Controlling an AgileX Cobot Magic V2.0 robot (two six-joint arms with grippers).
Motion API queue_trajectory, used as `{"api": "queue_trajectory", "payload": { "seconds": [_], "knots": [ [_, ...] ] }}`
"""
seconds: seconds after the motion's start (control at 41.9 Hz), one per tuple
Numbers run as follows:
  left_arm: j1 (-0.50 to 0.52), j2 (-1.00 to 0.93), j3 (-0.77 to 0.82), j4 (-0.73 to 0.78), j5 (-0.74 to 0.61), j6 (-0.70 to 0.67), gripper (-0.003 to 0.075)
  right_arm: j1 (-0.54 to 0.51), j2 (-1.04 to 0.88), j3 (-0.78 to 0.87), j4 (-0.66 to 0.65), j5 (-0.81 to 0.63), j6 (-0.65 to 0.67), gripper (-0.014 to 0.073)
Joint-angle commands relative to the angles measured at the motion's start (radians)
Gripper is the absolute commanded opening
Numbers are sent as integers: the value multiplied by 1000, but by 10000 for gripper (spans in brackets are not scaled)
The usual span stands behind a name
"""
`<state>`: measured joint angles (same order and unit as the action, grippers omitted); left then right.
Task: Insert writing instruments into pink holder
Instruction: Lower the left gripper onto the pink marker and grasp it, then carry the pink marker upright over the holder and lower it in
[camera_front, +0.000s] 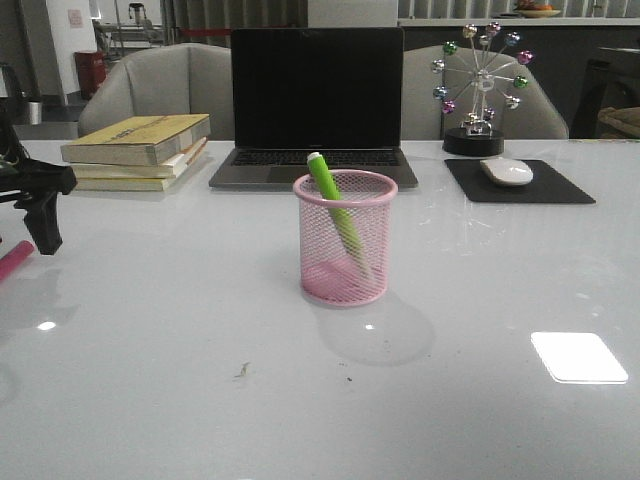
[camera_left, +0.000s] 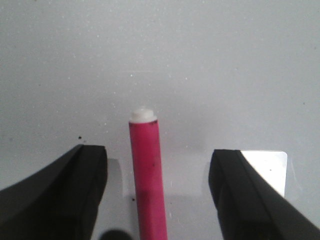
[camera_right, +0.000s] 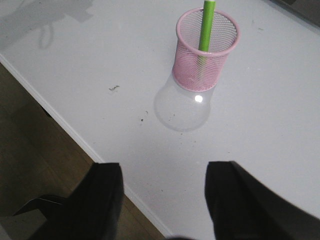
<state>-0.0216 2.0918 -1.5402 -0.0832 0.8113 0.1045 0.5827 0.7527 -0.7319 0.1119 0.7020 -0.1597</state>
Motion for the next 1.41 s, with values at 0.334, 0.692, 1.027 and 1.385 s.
{"api": "queue_trajectory", "payload": {
  "seconds": [0.334,0.692,1.027,1.385],
  "knots": [
    [1,-11,-69,27,4,-16,262,0,-8,-26,9,-63,-7,477],
    [1,-29,-69,54,17,-41,92,0,-8,-26,9,-64,-7,477],
    [-113,-402,157,-167,-368,181,91,0,-8,-26,9,-64,-7,477],
    [-564,-617,395,-294,-1047,238,91,0,-8,-26,8,-65,-7,477]
  ]
}}
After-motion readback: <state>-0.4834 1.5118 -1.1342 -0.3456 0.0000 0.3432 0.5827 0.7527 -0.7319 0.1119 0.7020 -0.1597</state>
